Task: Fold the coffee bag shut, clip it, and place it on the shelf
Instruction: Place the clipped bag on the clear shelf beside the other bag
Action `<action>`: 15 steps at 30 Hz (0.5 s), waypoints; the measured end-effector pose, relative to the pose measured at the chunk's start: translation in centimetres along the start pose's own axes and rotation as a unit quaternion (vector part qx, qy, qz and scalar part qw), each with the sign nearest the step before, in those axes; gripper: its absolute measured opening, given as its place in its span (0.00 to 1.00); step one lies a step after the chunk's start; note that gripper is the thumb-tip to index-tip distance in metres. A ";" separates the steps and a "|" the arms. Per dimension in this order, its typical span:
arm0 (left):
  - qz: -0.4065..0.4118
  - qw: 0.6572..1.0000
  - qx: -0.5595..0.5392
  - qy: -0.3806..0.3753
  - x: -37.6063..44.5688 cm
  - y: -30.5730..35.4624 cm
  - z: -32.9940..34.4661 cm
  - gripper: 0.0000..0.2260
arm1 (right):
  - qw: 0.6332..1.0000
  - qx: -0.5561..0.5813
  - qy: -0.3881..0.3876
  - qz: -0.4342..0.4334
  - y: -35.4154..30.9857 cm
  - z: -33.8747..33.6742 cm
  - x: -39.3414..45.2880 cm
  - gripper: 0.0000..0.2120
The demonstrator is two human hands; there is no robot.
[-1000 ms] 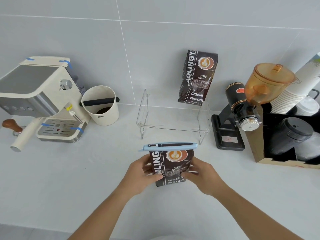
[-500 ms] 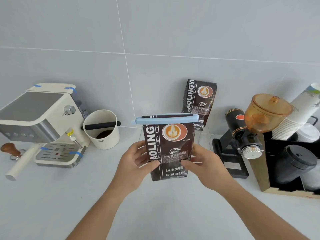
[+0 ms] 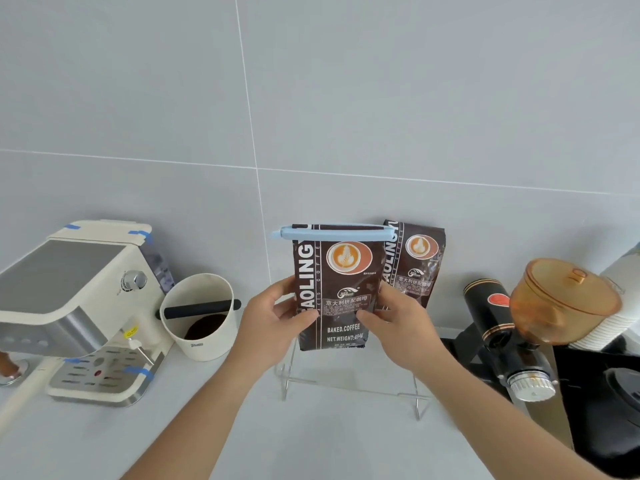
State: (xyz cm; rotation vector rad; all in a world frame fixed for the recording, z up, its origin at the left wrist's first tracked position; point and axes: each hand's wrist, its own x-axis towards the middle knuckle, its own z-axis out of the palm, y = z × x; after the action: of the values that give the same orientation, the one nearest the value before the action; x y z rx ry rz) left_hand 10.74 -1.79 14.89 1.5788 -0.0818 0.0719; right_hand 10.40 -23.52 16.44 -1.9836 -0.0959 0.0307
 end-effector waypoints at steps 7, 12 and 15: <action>-0.010 0.999 0.030 -0.005 4.5 -2.2 -0.1 0.21 | 0.999 -0.025 0.035 0.022 1.4 1.5 4.3 0.20; 0.005 0.997 0.079 0.002 7.7 -3.5 0.1 0.20 | 0.998 -0.009 0.049 0.033 2.4 2.4 6.8 0.23; 0.016 0.994 0.112 -0.002 9.4 -4.4 0.0 0.18 | 0.997 0.001 0.060 0.045 2.9 3.0 8.1 0.24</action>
State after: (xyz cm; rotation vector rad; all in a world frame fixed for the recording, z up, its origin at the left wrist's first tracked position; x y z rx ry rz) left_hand 20.51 -1.79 11.41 1.8023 -0.1038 0.1062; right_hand 18.40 -21.30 12.80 -1.9810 0.0713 -0.0299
